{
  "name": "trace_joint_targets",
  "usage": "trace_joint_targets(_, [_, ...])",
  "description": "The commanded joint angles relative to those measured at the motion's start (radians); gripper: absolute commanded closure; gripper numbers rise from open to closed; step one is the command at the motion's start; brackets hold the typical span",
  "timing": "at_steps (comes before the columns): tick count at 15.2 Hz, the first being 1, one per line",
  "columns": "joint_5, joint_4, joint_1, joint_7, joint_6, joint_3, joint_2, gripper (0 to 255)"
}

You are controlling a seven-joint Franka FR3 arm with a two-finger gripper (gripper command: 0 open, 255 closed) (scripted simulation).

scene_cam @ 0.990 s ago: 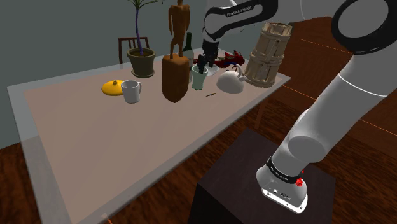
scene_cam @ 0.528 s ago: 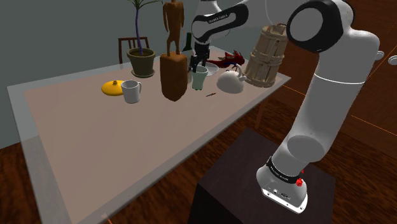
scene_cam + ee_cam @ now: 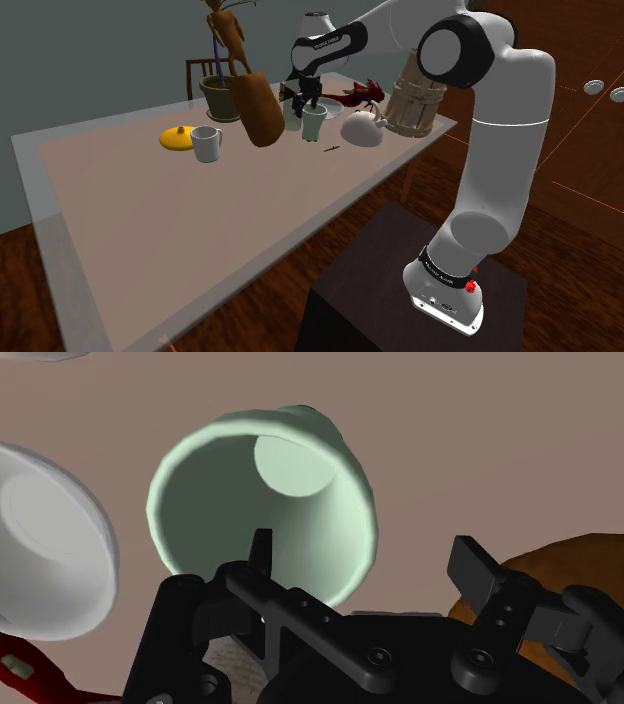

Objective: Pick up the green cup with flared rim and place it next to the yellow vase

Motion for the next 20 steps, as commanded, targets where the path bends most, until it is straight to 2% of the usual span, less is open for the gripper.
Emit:
trace_joint_targets(1, [0.002, -0.009, -0.002, -0.001, 0.023, 0.000, 0.013, 0])
trace_joint_targets(10, [0.003, -0.015, -0.004, -0.002, 0.039, 0.000, 0.024, 0])
trace_joint_targets(11, [0.003, -0.015, -0.004, -0.002, 0.039, 0.000, 0.024, 255])
trace_joint_targets(20, [0.003, -0.015, -0.004, -0.002, 0.040, 0.000, 0.024, 255])
